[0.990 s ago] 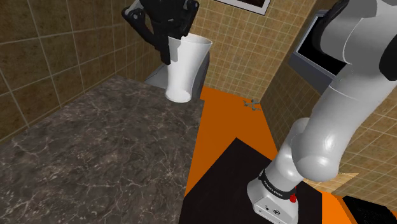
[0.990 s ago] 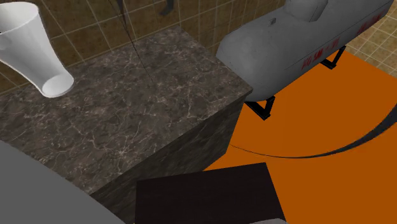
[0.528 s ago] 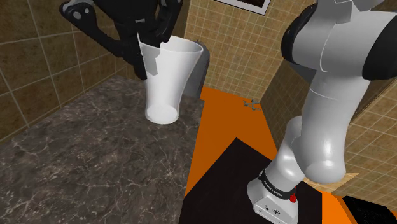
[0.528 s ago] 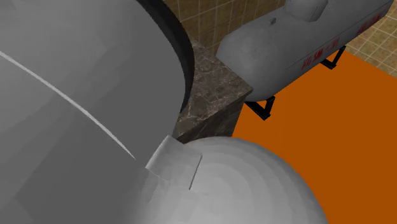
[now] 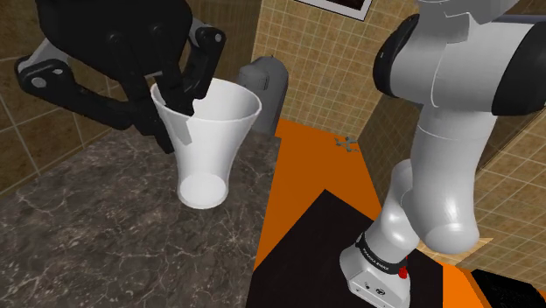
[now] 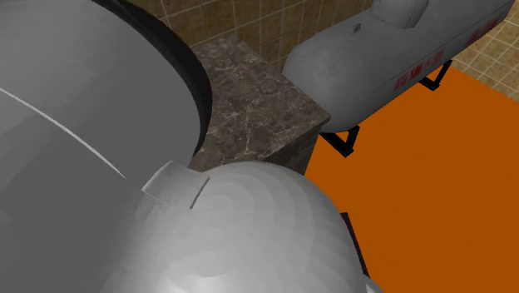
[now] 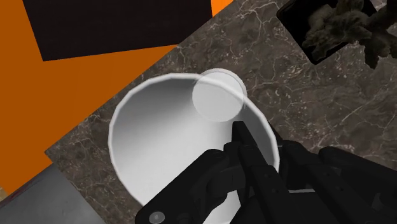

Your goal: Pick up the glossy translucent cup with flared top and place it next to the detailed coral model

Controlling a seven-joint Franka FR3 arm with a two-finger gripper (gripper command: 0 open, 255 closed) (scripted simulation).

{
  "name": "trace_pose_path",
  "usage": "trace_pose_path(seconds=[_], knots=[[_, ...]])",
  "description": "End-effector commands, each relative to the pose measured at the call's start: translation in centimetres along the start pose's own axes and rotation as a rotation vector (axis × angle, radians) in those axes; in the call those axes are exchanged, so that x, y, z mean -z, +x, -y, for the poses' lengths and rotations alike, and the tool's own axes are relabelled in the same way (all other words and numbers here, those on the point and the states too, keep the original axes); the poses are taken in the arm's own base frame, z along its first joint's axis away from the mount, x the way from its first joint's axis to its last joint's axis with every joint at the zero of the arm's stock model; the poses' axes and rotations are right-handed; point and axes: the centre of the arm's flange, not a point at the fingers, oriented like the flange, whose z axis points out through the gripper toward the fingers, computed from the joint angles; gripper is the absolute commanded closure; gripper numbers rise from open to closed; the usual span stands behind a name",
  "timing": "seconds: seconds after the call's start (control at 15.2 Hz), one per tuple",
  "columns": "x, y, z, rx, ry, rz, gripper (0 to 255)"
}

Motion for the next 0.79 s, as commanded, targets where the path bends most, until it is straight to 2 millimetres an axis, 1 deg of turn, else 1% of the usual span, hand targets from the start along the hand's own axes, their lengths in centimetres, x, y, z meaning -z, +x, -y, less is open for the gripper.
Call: trace_pose_path(seconds=[0.0, 0.73], knots=[[-0.9, -0.1, 0.3, 0.0, 0.001, 0.0, 255], [-6.5, 0.0, 1.9, 0.0, 0.001, 0.0, 255]])
